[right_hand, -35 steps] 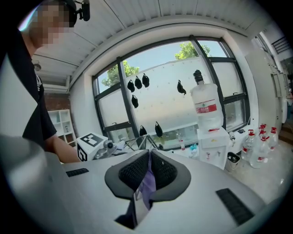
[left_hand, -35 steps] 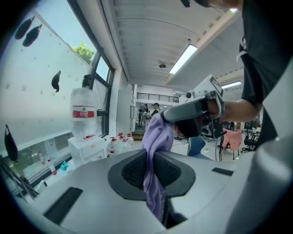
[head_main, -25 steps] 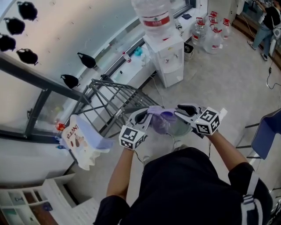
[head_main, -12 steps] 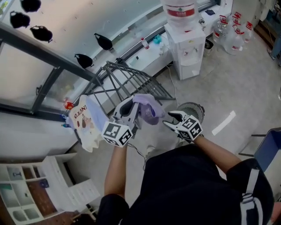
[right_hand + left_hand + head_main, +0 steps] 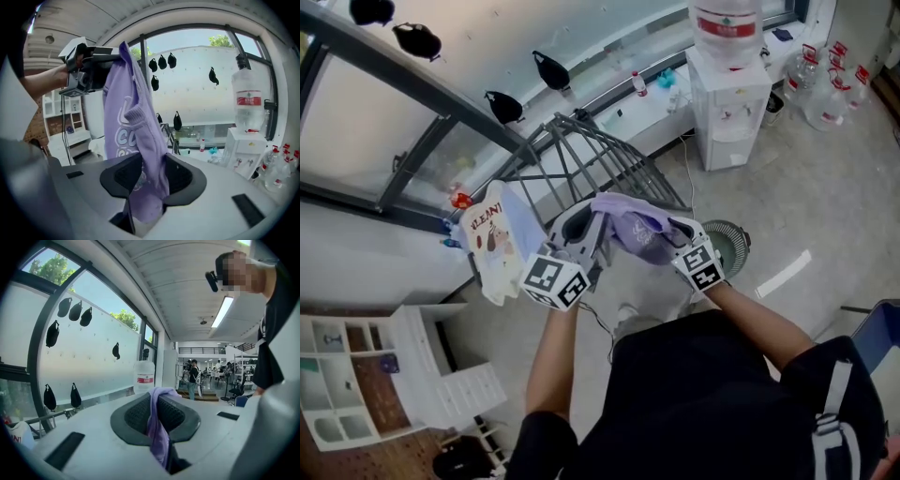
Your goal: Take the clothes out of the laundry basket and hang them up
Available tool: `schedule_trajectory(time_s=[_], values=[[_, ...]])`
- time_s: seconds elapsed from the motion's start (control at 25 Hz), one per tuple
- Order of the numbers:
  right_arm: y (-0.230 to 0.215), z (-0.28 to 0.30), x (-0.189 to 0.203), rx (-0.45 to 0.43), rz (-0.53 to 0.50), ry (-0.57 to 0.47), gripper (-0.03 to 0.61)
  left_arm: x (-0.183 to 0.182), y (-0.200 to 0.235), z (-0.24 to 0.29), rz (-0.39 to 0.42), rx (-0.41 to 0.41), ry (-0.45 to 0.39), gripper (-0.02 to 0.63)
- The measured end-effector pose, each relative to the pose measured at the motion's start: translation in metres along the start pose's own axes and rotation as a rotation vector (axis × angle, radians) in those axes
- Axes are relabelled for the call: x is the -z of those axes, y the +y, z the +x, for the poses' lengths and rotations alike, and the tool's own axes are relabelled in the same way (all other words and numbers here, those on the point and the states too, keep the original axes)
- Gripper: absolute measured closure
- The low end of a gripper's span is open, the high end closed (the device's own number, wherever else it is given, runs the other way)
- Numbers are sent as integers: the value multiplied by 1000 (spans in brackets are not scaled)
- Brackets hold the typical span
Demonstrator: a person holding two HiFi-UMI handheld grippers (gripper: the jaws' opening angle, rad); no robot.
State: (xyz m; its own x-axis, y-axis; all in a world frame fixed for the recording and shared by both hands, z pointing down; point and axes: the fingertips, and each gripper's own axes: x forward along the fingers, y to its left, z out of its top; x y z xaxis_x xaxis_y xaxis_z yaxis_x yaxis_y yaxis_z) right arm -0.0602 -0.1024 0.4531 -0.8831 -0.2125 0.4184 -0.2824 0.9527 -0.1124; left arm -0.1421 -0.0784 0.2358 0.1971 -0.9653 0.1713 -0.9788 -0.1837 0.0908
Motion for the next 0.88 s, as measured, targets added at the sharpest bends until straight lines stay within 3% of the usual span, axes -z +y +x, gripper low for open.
schedule_trajectory(time_s=[0.08,0.16,0.32,0.56,0.68,0.88], values=[[-14,-5,-1,20,38,-11,518,3,5,-5,2,-13,6,586],[-26,-12,-7,34,73,-41,563,6,12,-12,3,-30,10,586],[-42,-24,-39,55,80,-104,566,14,32,-36,25,-69,23,586],[-51,-45,-123,87,45,-194,566,25,62,-84,143,-113,67,586],[-36,-48,-167,89,6,-237,566,20,77,-106,137,-111,39,586],[0,-42,-225,97,56,-323,566,-3,112,-141,115,-115,-50,584]])
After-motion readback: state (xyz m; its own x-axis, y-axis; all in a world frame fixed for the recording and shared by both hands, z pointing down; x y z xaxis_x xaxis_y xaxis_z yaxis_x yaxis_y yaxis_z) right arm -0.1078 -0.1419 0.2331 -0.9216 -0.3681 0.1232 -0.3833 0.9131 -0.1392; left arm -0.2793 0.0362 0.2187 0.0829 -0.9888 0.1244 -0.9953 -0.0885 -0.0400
